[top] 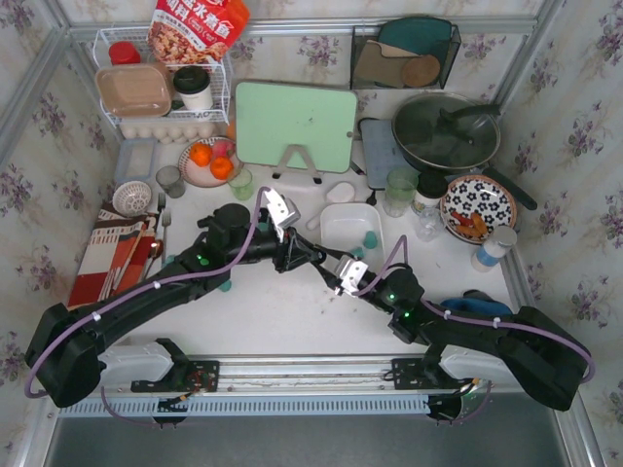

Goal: Mix the coffee capsules in the storage basket

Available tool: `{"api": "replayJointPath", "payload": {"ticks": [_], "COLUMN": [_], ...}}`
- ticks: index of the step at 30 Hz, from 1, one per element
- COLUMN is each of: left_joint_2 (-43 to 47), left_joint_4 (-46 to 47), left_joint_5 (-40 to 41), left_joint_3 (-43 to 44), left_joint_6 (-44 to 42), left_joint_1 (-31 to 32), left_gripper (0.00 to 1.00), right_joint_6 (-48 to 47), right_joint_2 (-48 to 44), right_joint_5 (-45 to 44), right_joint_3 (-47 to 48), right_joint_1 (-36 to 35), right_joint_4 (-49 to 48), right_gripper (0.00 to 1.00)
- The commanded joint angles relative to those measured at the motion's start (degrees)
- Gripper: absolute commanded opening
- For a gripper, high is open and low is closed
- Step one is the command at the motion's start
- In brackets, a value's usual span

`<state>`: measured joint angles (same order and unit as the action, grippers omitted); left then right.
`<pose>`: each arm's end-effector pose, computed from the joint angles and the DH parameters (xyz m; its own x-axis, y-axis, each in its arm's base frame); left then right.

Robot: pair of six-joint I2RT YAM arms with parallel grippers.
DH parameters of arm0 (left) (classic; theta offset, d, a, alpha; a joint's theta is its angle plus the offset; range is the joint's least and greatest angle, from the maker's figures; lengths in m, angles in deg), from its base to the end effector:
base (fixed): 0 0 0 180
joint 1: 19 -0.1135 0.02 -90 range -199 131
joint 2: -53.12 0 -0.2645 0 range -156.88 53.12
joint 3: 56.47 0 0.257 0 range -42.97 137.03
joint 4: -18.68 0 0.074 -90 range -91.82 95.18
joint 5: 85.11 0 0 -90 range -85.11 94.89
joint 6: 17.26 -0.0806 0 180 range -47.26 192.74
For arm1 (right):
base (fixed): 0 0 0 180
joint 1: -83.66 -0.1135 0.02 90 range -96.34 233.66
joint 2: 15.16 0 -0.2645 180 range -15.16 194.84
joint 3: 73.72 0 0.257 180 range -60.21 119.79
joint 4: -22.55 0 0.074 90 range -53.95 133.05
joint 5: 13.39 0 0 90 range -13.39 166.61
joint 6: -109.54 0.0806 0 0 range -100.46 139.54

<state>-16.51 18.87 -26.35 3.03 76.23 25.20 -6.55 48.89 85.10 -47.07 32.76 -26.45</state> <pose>0.2015 -0.2542 0.2916 -0.1821 0.1045 -0.9777 0.9530 0.2637 -0.1493 0.1541 0.2085 0.2261 0.4916 -0.0848 -0.8667 -0.7155 0.5280 -0.4575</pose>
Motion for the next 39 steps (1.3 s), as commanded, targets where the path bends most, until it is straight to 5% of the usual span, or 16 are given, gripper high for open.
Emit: {"api": "replayJointPath", "payload": {"ticks": [1, 9, 12, 20, 27, 32, 39], "left_joint_2": [0.8, 2.3, 3.5, 7.4, 5.8, -2.0, -12.5], "left_joint_4": [2.8, 3.3, 3.6, 2.4, -8.7, -20.6, -26.2], "left_joint_5": [0.0, 1.9, 3.6, 10.1, 31.7, 46.6, 44.4], "left_joint_3": [-0.5, -1.0, -1.7, -3.7, -1.4, 3.3, 7.8], "left_joint_6": [0.2, 1.2, 1.6, 0.7, 0.6, 5.5, 9.7], "left_joint_1": [0.1, 0.2, 0.2, 0.2, 0.2, -0.5, -3.5], "left_gripper": [0.12, 0.19, 0.45, 0.59, 0.60, 0.60, 0.58], "right_joint_6": [-0.9, -0.8, -0.4, 1.1, 9.0, 18.0, 30.4], "right_joint_2": [-0.3, -0.4, -0.7, -0.7, 5.1, 9.2, 14.0], "right_joint_5": [-3.0, -4.4, -5.5, -12.2, -38.4, -38.5, -32.8], "right_joint_3": [1.0, 1.2, 1.1, 1.0, 5.4, 9.9, 14.8], "right_joint_1": [-0.2, -0.4, -0.5, -0.5, 0.3, 2.6, 9.1], "right_joint_4": [2.4, 3.6, 3.5, 4.3, 9.3, 18.5, 30.8], "right_gripper": [0.31, 0.11, 0.06, 0.00, 0.16, 0.23, 0.44]}}
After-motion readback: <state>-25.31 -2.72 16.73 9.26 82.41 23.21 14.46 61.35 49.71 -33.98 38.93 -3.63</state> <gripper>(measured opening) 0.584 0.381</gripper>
